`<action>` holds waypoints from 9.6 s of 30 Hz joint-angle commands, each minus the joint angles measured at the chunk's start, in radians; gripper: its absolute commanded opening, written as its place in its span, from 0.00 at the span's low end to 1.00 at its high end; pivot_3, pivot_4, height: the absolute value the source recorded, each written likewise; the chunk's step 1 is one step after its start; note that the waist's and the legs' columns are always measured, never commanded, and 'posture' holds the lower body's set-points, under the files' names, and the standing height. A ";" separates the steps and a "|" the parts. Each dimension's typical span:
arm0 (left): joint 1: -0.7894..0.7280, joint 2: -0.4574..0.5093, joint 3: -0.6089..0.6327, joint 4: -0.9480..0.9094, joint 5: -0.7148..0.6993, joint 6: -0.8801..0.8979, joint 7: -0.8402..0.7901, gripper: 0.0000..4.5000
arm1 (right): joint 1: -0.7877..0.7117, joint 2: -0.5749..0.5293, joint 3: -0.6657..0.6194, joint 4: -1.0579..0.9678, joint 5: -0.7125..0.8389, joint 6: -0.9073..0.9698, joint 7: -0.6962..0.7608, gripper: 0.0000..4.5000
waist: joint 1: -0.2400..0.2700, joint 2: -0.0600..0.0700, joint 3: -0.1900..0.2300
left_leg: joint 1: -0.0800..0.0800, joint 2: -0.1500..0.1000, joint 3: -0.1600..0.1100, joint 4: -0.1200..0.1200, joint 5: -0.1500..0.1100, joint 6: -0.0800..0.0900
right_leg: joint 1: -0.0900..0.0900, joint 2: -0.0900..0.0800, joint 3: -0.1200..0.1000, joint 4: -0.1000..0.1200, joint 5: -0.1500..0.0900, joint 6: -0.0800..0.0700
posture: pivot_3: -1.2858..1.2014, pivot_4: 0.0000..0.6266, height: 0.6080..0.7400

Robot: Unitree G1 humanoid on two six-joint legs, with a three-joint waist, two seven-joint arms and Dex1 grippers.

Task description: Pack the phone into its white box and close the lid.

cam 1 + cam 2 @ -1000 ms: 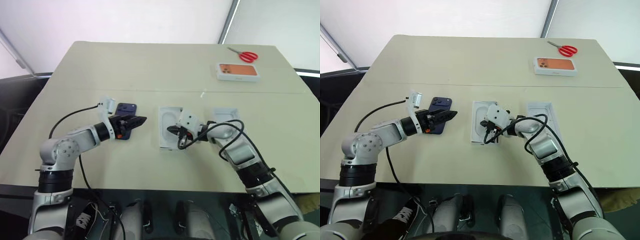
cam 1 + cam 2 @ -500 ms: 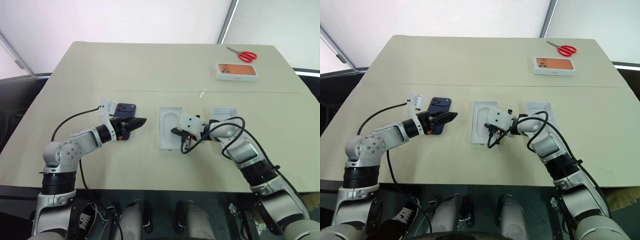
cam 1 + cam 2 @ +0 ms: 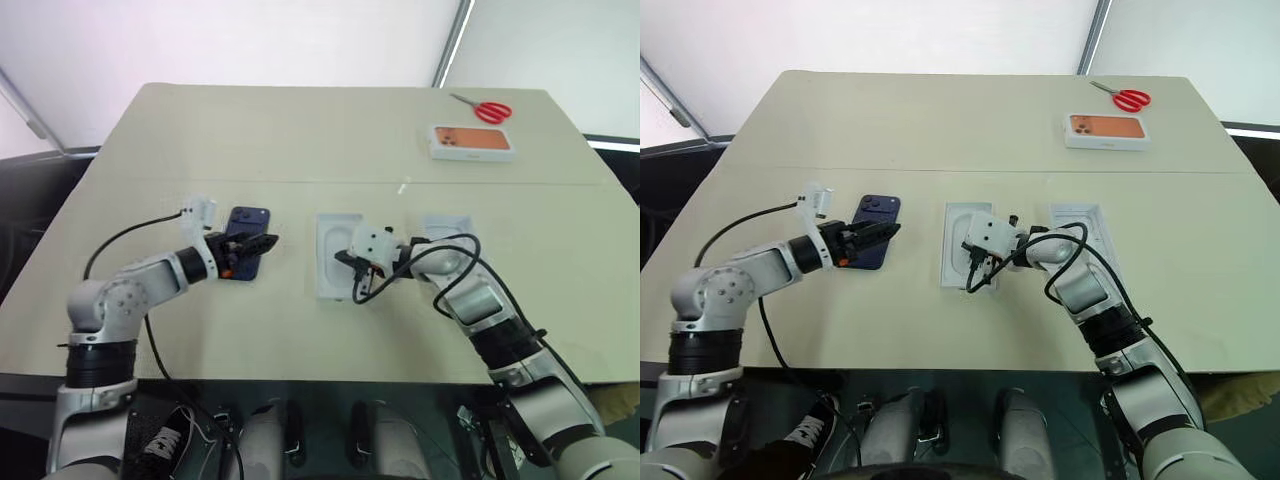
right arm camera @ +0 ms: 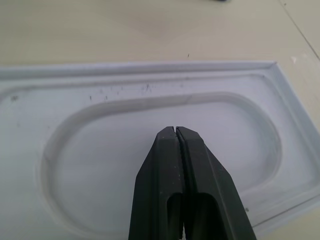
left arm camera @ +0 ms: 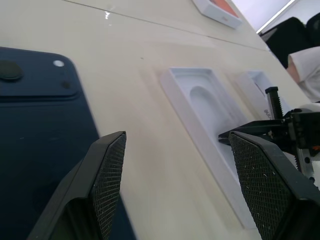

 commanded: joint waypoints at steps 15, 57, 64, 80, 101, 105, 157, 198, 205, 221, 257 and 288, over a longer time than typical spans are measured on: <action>-0.137 0.188 -0.013 0.414 0.192 -0.094 -0.266 0.77 | -0.289 0.349 0.055 0.220 0.003 0.225 -0.128 0.01 | -0.005 0.000 0.000 | 0.001 0.000 0.003 -0.010 0.005 -0.007 | -0.005 0.003 0.001 0.001 0.000 -0.001 | 0.52 0.24 0.98; -0.193 0.075 -0.202 0.640 0.431 0.027 -0.437 0.77 | -0.313 0.429 0.114 0.351 -0.082 0.219 -0.156 0.01 | -0.016 0.006 -0.013 | 0.008 -0.002 0.004 -0.011 0.005 -0.007 | 0.001 0.003 0.004 0.003 0.000 -0.001 | 0.52 0.24 0.98; -0.187 -0.013 -0.203 0.548 0.385 0.111 -0.386 0.77 | -0.316 0.451 0.125 0.371 -0.089 0.201 -0.158 0.01 | 0.004 0.008 -0.015 | 0.014 -0.003 0.003 -0.011 0.005 -0.007 | 0.003 0.001 0.004 0.001 0.000 -0.001 | 0.52 0.24 0.98; -0.203 -0.076 -0.076 0.465 0.296 0.269 -0.332 0.77 | -0.313 0.446 0.118 0.383 -0.100 0.192 -0.156 0.01 | 0.001 0.008 -0.017 | 0.017 -0.004 0.002 -0.014 0.005 -0.007 | 0.009 -0.002 0.004 0.001 0.000 0.000 | 0.52 0.24 0.98; -0.159 -0.038 -0.006 0.509 0.263 0.238 -0.287 0.14 | -0.309 0.437 0.122 0.385 -0.107 0.174 -0.150 0.00 | -0.026 0.007 -0.016 | 0.016 -0.003 0.003 -0.016 0.005 -0.007 | 0.006 -0.001 0.004 0.001 -0.001 -0.001 | 0.52 0.24 0.98; -0.150 -0.042 -0.003 0.504 0.255 0.244 -0.286 0.14 | -0.309 0.436 0.123 0.387 -0.109 0.168 -0.150 0.00 | -0.027 0.007 -0.016 | 0.016 -0.003 0.003 -0.016 0.005 -0.007 | 0.006 -0.001 0.004 0.001 -0.001 -0.001 | 0.52 0.24 0.98; -0.033 -0.225 0.346 0.224 -0.152 0.382 -0.049 0.01 | 0.082 -0.141 0.075 -0.253 0.110 0.148 0.252 0.59 | 0.002 -0.009 -0.005 | 0.004 -0.002 0.001 -0.012 0.005 -0.007 | -0.003 -0.003 0.002 0.000 0.000 -0.001 | 0.52 0.24 0.98; -0.097 -0.280 0.346 0.183 -0.268 0.375 0.102 0.01 | -0.022 0.072 0.107 -0.147 0.061 0.173 0.177 0.93 | -0.020 -0.011 -0.006 | 0.004 0.000 -0.001 -0.011 0.008 -0.006 | -0.001 0.003 0.002 0.000 0.000 -0.002 | 0.52 0.24 0.98; -0.101 -0.295 0.313 0.183 -0.259 0.357 0.106 0.01 | -0.006 0.034 -0.035 -0.206 0.204 0.189 0.209 0.93 | -0.013 -0.011 -0.006 | 0.004 0.000 -0.001 -0.011 0.008 -0.006 | -0.001 0.003 0.002 0.000 0.000 -0.002 | 0.52 0.24 0.98; -0.132 -0.394 0.200 0.245 -0.196 0.323 0.156 0.01 | 0.152 -0.211 -0.368 -0.188 0.426 0.100 0.313 0.93 | 0.006 -0.012 -0.005 | 0.004 0.001 -0.001 -0.010 0.008 -0.005 | 0.000 0.003 0.001 0.000 0.000 -0.002 | 0.52 0.24 0.98; -0.169 -0.368 0.123 0.221 -0.174 0.370 0.138 0.99 | 0.110 -0.174 -0.286 -0.114 0.375 0.000 0.242 0.94 | 0.004 -0.011 -0.006 | 0.008 0.001 -0.002 -0.010 0.008 -0.005 | 0.004 0.002 0.001 0.000 0.000 -0.002 | 0.52 0.24 0.98; -0.168 -0.232 0.116 0.091 -0.191 0.414 0.104 0.99 | 0.067 -0.130 -0.239 -0.071 0.336 -0.039 0.224 0.94 | 0.006 -0.011 -0.006 | 0.008 0.000 -0.001 -0.010 0.008 -0.005 | 0.004 0.002 0.001 0.000 0.000 -0.002 | 0.52 0.24 0.98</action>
